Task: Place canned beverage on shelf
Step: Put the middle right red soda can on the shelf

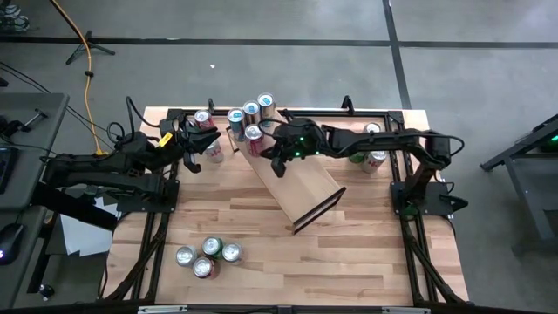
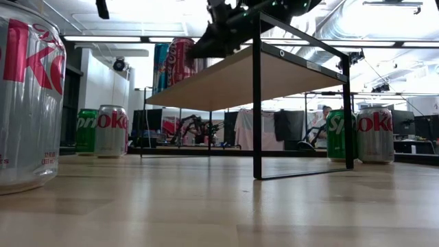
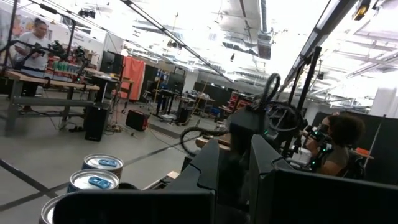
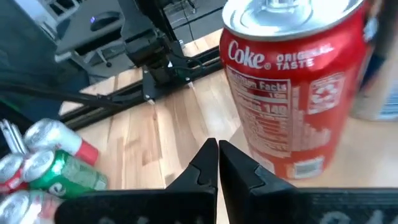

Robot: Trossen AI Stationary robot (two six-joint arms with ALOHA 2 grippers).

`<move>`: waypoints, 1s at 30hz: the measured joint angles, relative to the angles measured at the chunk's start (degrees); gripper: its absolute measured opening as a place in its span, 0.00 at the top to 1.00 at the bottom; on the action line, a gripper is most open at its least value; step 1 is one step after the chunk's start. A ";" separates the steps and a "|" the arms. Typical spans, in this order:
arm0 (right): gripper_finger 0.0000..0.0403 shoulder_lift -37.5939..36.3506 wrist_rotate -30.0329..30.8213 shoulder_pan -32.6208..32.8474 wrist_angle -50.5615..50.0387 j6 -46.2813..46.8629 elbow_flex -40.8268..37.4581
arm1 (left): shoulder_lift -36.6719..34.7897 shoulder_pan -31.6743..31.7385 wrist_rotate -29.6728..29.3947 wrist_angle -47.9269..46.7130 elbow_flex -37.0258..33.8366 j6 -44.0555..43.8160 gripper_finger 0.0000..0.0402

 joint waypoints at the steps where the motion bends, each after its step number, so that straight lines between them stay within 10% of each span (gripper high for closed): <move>1: 1.00 -0.68 0.63 0.02 -1.15 -0.56 0.00 | 0.00 0.00 -0.22 -0.01 0.00 0.01 1.00; 14: 1.00 -2.42 18.02 -0.14 -5.65 1.03 0.00 | 0.85 0.00 -1.45 -3.04 0.02 0.00 1.00; 30: 1.00 -1.28 15.33 -0.79 -3.12 1.24 0.00 | 19.48 0.00 -0.51 -16.84 0.04 -8.63 1.00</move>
